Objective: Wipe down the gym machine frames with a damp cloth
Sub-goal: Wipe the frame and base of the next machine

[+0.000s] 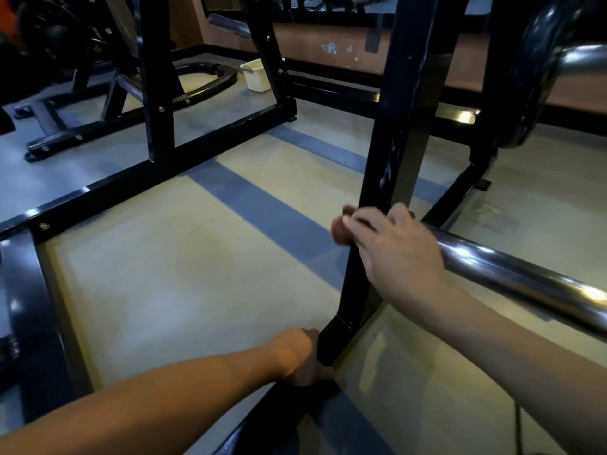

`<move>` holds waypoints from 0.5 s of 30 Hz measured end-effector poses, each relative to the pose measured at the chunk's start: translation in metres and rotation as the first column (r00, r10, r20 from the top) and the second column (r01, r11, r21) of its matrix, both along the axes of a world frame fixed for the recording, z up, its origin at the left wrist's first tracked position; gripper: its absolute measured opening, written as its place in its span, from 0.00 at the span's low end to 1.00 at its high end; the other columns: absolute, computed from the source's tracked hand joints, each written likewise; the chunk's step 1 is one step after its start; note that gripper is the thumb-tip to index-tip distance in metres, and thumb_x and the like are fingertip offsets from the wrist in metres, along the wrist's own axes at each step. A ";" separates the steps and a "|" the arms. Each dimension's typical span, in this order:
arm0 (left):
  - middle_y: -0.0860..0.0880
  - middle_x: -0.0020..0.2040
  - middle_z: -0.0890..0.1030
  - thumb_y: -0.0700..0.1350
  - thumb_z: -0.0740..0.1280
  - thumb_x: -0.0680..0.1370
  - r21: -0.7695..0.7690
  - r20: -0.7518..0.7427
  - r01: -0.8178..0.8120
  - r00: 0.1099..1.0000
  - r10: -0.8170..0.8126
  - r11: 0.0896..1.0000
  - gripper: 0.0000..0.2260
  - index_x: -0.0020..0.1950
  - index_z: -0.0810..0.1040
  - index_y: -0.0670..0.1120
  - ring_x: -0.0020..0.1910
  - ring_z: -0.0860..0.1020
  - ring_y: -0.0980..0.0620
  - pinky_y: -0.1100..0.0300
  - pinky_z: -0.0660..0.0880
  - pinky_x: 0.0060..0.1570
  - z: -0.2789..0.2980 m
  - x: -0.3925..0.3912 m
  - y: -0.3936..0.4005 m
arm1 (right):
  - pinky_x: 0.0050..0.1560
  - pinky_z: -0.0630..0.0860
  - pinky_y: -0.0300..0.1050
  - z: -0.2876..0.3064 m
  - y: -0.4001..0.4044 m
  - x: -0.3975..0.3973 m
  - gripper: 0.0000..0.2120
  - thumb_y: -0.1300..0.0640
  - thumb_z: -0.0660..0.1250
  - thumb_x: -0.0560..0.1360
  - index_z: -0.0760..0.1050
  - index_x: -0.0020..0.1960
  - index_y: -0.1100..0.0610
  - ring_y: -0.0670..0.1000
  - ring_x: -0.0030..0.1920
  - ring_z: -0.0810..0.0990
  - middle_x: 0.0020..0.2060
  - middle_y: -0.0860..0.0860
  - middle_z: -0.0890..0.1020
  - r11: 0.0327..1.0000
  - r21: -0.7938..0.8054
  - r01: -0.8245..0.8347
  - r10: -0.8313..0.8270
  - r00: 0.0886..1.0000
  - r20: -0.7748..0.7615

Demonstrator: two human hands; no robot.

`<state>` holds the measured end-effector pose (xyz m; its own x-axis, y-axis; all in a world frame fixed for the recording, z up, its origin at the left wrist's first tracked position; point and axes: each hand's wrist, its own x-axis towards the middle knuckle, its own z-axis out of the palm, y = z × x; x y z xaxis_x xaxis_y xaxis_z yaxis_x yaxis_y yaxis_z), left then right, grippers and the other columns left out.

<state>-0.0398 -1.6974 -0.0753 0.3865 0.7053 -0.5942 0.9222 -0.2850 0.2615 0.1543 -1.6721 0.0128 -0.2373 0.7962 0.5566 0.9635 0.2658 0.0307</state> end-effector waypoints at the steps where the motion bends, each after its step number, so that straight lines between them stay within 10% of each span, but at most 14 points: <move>1: 0.40 0.63 0.80 0.61 0.69 0.77 0.003 -0.013 0.011 1.000 -0.011 1.000 0.25 0.65 0.75 0.43 0.59 0.80 0.38 0.56 0.73 0.50 0.000 0.001 -0.001 | 0.38 0.72 0.50 -0.007 -0.007 0.002 0.23 0.61 0.79 0.70 0.81 0.64 0.53 0.57 0.45 0.71 0.58 0.50 0.81 0.999 -0.035 -0.016 0.016 1.000 0.019; 15: 0.39 0.60 0.81 0.56 0.68 0.80 0.001 -0.004 0.089 0.996 -0.089 0.996 0.17 0.59 0.77 0.44 0.58 0.80 0.38 0.55 0.73 0.50 0.001 0.004 0.003 | 0.38 0.66 0.46 0.011 -0.021 0.020 0.19 0.56 0.72 0.78 0.79 0.69 0.50 0.51 0.46 0.64 0.61 0.45 0.82 0.998 -0.002 0.056 -0.056 0.998 -0.043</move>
